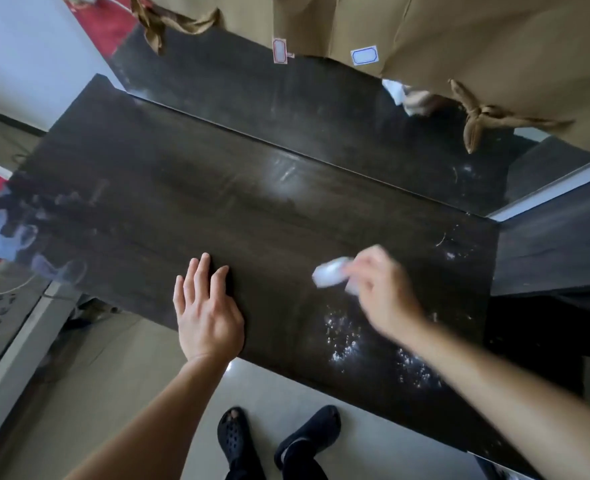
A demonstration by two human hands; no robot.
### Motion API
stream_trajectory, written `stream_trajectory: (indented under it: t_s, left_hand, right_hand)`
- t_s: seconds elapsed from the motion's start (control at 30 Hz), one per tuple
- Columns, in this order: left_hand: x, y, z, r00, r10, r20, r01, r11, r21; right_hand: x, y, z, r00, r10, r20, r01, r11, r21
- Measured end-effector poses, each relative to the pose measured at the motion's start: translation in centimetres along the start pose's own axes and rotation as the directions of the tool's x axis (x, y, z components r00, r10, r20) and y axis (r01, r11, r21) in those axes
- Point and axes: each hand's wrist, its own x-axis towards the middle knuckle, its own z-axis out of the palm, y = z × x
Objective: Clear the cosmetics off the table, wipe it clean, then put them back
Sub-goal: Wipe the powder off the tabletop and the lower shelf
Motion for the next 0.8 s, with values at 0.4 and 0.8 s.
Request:
stream_trajectory:
  t_s: [0.4,0.8]
  left_hand:
    - [0.1,-0.4,0.2,1.0,-0.003,0.016,0.003,1.0,0.012]
    - [0.0,-0.5,0.4,1.0,0.022,-0.007,-0.022,1.0,-0.015]
  right_hand:
    - [-6.1,-2.4,3.1,0.989,-0.127,0.073,0.127,0.992,0.003]
    - [-7.3,-2.0,3.3,0.995,0.036,-0.092,-0.043,0.996,-0.081]
